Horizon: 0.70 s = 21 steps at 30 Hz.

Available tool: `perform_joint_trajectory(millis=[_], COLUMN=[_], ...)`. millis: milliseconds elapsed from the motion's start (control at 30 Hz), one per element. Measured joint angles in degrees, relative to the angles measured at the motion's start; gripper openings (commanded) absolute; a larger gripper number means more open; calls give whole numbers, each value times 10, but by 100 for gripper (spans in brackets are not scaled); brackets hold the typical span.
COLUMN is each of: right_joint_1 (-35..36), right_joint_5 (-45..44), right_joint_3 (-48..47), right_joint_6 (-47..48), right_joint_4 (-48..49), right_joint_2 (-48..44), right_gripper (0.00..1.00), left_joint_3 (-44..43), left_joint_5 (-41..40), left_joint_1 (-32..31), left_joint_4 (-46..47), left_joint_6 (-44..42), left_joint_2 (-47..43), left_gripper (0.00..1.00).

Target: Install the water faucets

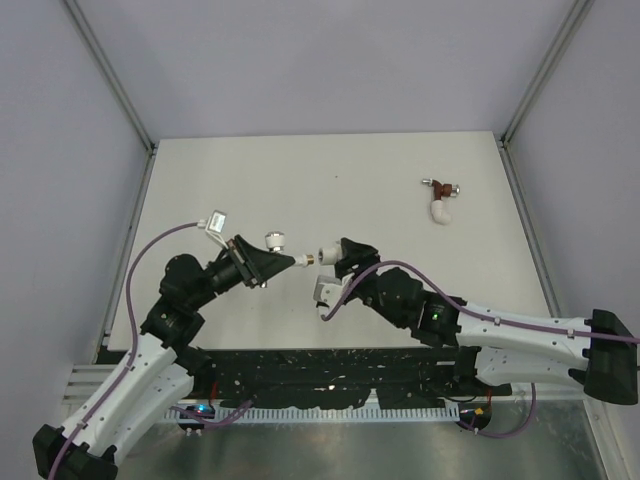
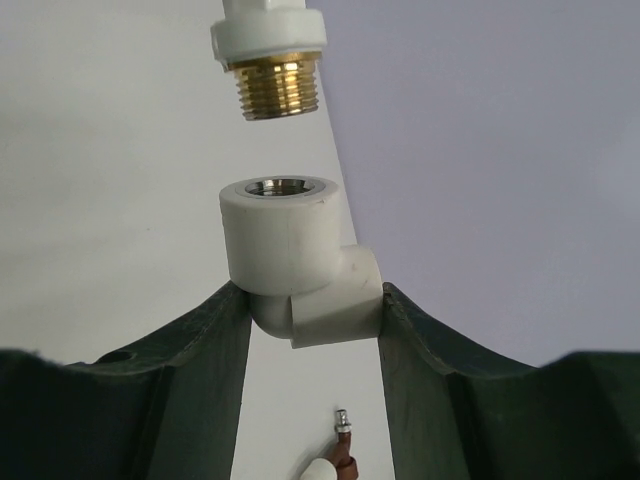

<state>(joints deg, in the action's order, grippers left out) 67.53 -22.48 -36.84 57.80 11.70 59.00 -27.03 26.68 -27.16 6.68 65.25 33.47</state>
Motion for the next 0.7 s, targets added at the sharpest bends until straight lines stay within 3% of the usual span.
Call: perform_joint_trajectory(millis=[533, 700], right_joint_1=[34, 34], right_joint_5=[-61, -83], right_joint_3=[82, 82], right_joint_6=[148, 228], right_joint_4=[273, 363], right_joint_2=[-9, 26], right_gripper=[5, 6], left_joint_3=[-2, -49], left_joint_5=[-37, -39], left_joint_1=[-32, -32], left_joint_4=[44, 31], left_joint_6=[67, 65], left_joint_2=[30, 47], left_gripper=[0, 0])
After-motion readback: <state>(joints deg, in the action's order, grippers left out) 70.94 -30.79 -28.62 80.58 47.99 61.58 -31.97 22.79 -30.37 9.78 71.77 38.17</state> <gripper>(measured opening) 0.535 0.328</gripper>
